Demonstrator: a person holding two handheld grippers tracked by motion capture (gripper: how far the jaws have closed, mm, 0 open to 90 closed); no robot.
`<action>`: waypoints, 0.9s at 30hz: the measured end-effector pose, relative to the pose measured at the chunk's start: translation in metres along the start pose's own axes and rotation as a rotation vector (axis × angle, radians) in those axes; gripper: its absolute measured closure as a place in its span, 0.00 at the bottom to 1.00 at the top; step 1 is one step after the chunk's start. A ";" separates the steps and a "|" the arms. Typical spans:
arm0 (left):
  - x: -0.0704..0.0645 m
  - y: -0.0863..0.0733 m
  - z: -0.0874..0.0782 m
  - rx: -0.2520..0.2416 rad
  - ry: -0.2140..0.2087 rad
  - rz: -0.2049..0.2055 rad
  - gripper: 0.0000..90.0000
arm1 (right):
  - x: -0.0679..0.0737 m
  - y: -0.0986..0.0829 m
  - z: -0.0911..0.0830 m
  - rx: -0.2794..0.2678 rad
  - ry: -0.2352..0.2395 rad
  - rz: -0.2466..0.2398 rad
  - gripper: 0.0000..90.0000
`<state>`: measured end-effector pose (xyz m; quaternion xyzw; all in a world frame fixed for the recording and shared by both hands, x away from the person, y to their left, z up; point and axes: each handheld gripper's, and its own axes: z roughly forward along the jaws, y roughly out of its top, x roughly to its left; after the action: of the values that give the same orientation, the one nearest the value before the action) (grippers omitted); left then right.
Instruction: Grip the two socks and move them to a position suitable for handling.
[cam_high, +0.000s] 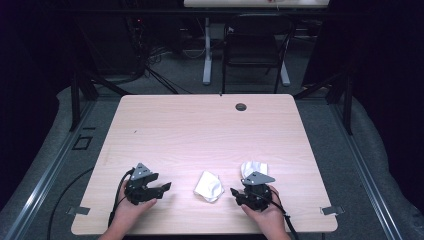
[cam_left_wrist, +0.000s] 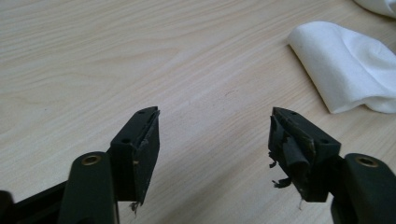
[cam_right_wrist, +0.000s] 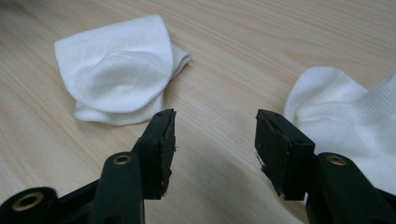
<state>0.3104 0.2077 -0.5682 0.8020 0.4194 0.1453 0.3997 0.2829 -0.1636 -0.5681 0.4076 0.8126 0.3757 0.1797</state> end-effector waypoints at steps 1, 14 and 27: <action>0.000 0.000 0.000 0.000 0.000 0.000 0.35 | 0.000 0.000 0.000 -0.001 -0.001 0.002 0.53; -0.015 0.002 0.001 -0.045 -0.033 0.060 0.30 | -0.006 0.001 -0.001 -0.030 -0.019 0.065 0.58; -0.046 0.037 0.022 -0.058 -0.095 0.075 0.55 | -0.010 0.002 -0.003 -0.031 -0.041 0.069 0.58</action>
<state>0.3158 0.1474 -0.5494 0.8111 0.3652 0.1338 0.4368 0.2882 -0.1722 -0.5647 0.4400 0.7884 0.3858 0.1896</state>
